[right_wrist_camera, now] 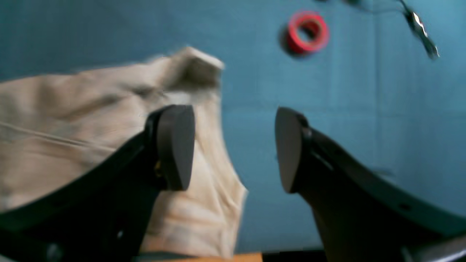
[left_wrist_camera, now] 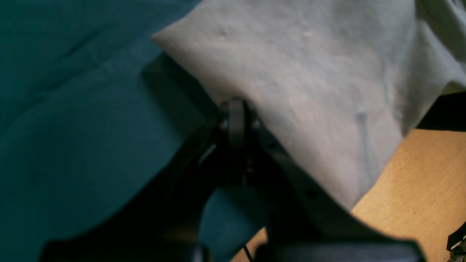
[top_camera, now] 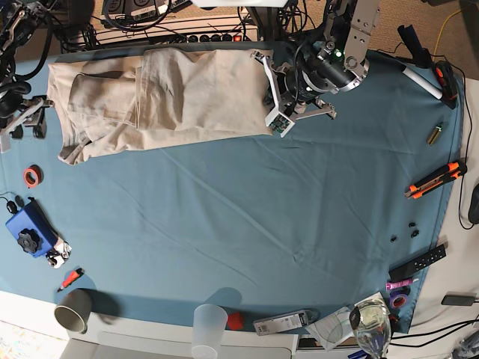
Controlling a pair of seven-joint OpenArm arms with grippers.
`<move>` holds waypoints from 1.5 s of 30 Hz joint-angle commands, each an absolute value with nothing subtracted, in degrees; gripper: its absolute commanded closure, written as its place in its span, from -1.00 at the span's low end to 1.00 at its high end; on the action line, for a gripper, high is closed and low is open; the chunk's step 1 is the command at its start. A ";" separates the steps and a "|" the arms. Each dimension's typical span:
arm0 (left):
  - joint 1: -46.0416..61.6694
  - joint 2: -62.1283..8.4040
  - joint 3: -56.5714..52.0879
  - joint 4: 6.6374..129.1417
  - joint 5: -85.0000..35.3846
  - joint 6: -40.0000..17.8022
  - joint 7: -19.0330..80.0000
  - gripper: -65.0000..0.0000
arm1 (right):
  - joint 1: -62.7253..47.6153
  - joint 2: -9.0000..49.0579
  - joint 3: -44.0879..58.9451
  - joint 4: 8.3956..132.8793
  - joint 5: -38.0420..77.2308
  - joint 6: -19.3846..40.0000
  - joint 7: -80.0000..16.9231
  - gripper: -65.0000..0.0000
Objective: Fold the T-shirt properly
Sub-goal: 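Grasp the other end of the folded shirt with the right gripper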
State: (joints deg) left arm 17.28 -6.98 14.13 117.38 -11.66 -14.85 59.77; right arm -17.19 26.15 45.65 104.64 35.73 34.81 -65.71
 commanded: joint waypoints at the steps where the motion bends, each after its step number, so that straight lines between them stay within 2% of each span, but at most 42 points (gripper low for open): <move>1: 17.15 -6.83 14.11 118.58 -12.27 -14.92 58.72 1.00 | -16.16 27.51 46.24 103.94 35.46 34.61 -64.71 -0.08; 12: 17.12 -6.68 14.11 118.58 -12.27 -14.92 58.33 1.00 | -10.50 31.77 46.22 81.43 41.47 40.00 -68.16 -0.07; 19: 17.12 -6.68 14.11 118.58 -12.27 -14.92 57.39 1.00 | -10.46 33.17 46.17 70.46 58.35 40.00 -80.00 -0.07; 27: 17.12 -6.68 14.11 118.58 -12.29 -14.92 57.39 1.00 | -10.46 33.17 45.06 67.77 63.61 40.00 -80.00 -0.07; 41: 17.10 -6.68 14.11 118.58 -12.32 -14.92 56.97 1.00 | -10.46 33.17 28.32 67.77 66.61 40.00 -80.00 -0.06; 43: 16.97 -6.68 14.11 118.58 -12.29 -14.92 56.97 1.00 | -10.44 33.15 27.99 67.77 66.61 40.00 -80.00 0.19; 45: 16.97 -6.68 14.11 118.58 -12.29 -14.92 56.66 1.00 | -10.44 33.17 28.21 67.79 66.61 40.00 -80.00 0.57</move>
State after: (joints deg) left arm 17.28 -6.96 14.13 117.38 -11.68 -14.85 58.00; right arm -10.02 32.38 28.34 67.77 69.32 40.32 -76.90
